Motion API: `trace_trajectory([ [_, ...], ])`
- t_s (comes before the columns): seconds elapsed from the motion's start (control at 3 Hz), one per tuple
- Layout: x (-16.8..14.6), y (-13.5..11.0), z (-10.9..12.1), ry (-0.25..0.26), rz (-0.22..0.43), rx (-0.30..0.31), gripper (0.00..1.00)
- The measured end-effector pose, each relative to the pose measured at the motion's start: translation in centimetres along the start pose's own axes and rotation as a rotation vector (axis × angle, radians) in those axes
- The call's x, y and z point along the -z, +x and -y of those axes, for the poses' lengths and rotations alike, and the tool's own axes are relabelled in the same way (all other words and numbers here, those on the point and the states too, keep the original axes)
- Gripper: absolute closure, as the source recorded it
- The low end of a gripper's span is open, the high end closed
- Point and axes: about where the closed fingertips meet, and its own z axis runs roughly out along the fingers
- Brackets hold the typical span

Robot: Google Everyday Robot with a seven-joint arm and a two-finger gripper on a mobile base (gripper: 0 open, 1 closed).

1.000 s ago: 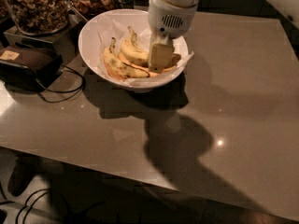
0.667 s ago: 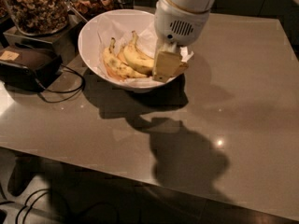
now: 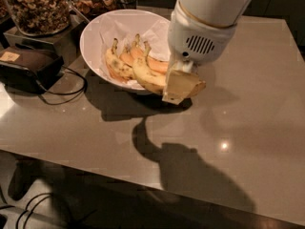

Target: Pick banana from white bowl

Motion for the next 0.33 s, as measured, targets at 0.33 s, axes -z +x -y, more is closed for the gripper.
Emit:
trace_trajectory([
  [0.33,0.08,-0.08,-0.01,0.004,0.003,0.000,1.00],
])
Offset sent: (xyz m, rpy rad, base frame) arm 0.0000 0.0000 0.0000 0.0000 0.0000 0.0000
